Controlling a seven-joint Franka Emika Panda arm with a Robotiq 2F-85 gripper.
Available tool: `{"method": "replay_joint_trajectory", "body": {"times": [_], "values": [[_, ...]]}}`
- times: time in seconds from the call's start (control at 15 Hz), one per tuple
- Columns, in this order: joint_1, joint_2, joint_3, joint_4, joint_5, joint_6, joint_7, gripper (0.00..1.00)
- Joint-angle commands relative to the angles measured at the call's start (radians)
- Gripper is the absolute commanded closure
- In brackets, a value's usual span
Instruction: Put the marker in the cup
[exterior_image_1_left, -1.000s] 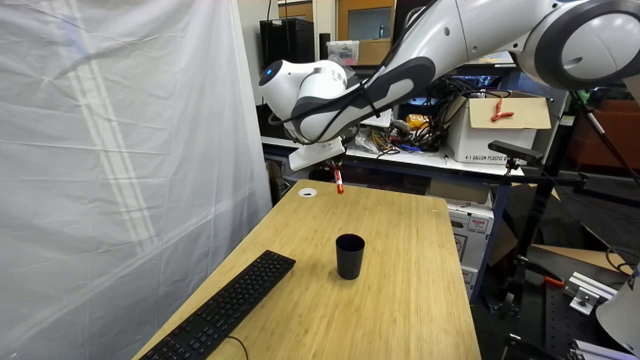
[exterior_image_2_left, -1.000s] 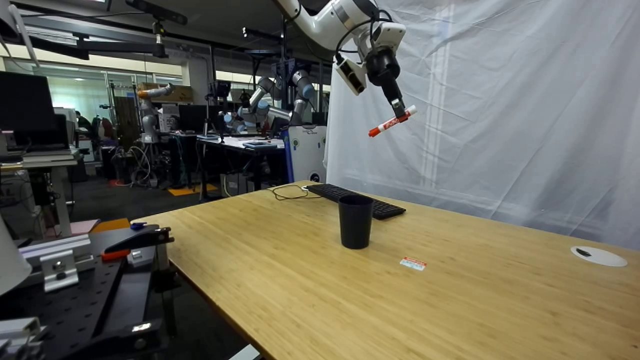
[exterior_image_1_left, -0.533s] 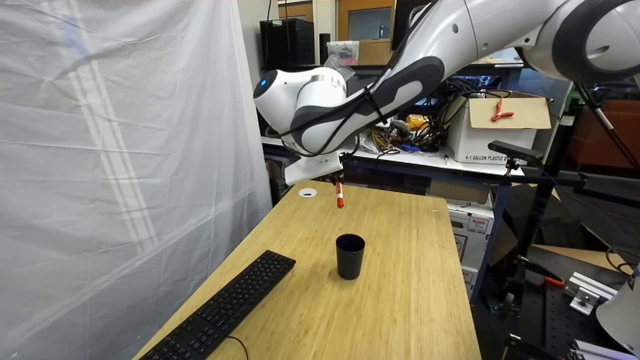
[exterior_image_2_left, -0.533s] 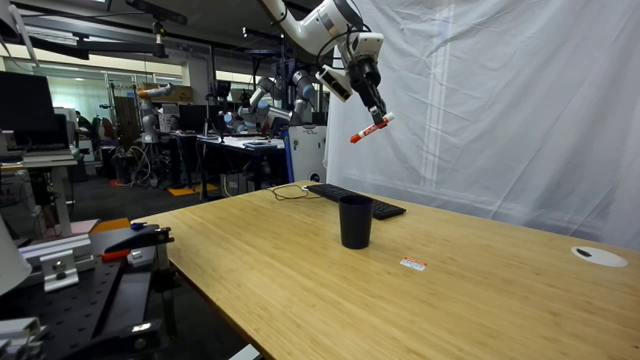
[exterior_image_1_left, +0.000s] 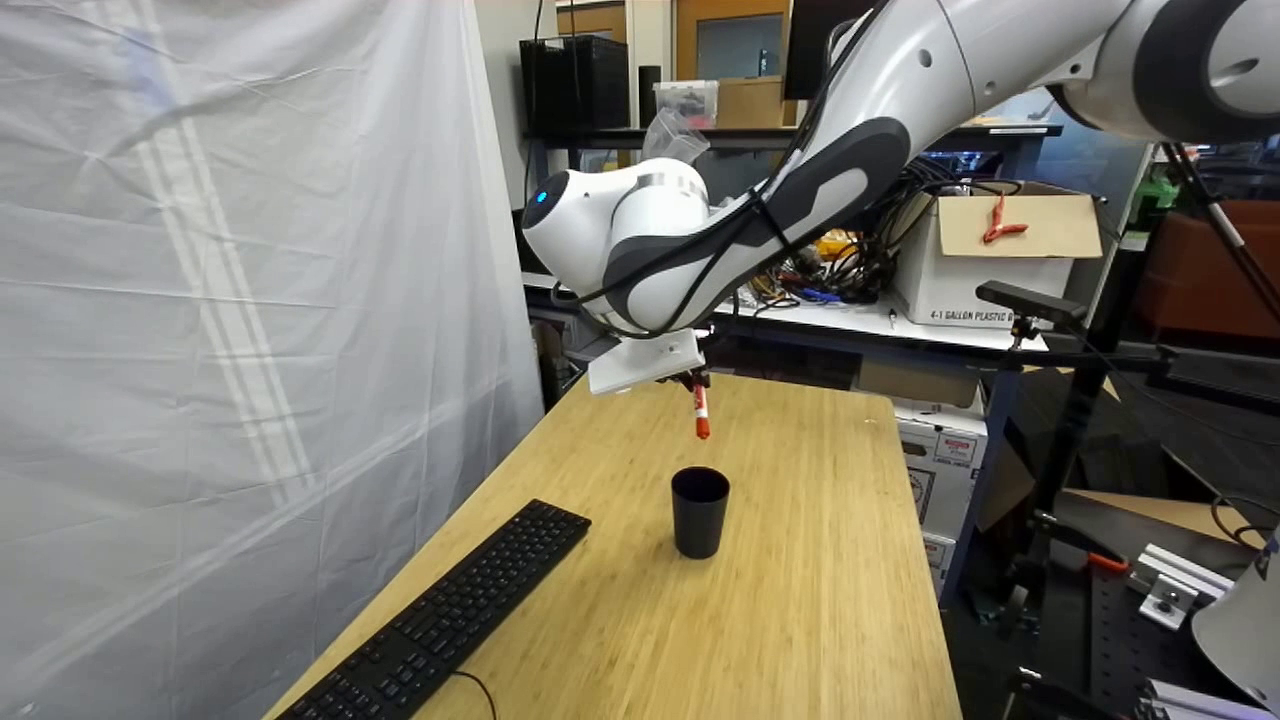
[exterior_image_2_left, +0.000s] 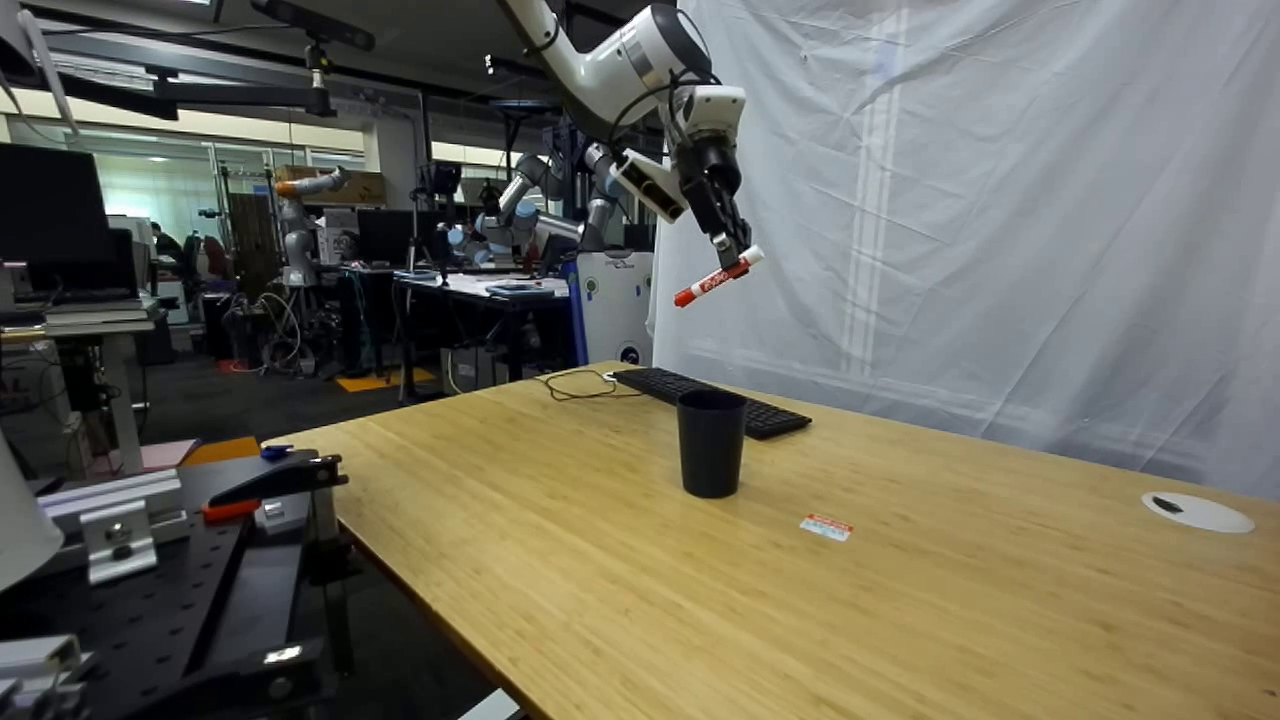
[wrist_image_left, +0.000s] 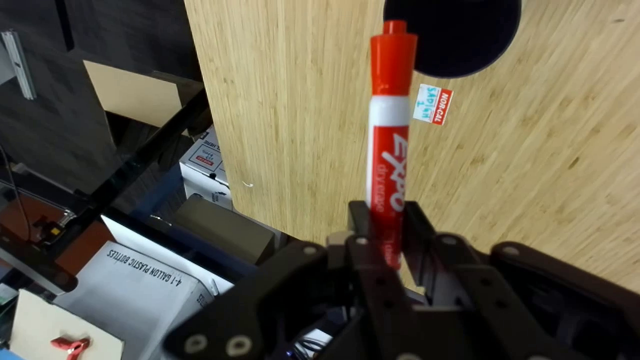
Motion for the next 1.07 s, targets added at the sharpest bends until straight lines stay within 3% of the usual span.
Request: {"method": "replay_joint_trajectory", "body": {"times": [0.0, 1.0], "values": [[-0.006, -0.008, 0.015, -0.003, -0.004, -0.001, 0.000, 0.81], [-0.008, -0.024, 0.023, -0.022, -0.003, 0.018, -0.004, 0.81]]}}
